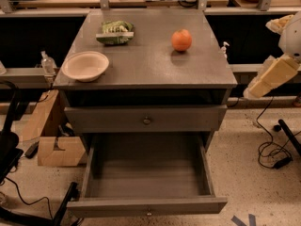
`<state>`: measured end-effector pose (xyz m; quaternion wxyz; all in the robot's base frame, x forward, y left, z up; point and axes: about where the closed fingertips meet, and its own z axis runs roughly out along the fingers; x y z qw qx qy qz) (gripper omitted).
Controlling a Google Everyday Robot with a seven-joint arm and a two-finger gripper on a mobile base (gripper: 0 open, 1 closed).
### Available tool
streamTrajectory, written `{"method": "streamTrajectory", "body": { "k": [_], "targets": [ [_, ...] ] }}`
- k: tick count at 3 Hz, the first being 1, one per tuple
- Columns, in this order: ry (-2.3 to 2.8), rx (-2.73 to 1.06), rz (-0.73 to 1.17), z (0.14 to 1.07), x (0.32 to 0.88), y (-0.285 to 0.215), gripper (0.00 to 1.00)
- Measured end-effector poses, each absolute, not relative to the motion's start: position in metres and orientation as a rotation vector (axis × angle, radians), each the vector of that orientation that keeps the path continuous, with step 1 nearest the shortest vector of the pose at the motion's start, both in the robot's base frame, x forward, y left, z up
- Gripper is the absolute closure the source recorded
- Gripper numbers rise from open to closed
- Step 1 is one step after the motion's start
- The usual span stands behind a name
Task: Place orange into middle drawer
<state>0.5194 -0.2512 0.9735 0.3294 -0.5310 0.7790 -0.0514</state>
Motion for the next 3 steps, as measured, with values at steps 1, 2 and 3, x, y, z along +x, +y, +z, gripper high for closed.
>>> {"method": "streamTrajectory", "body": {
  "k": [1,2,3],
  "targets": [
    [1.935,-1.196,-0.074,0.981,0.578,-0.261,0.0],
    [1.855,-1.026,0.006,0.989,0.631,-0.263,0.0],
    [1.855,-1.027,0.006,0.989,0.631,-0.263,0.0]
  ]
}}
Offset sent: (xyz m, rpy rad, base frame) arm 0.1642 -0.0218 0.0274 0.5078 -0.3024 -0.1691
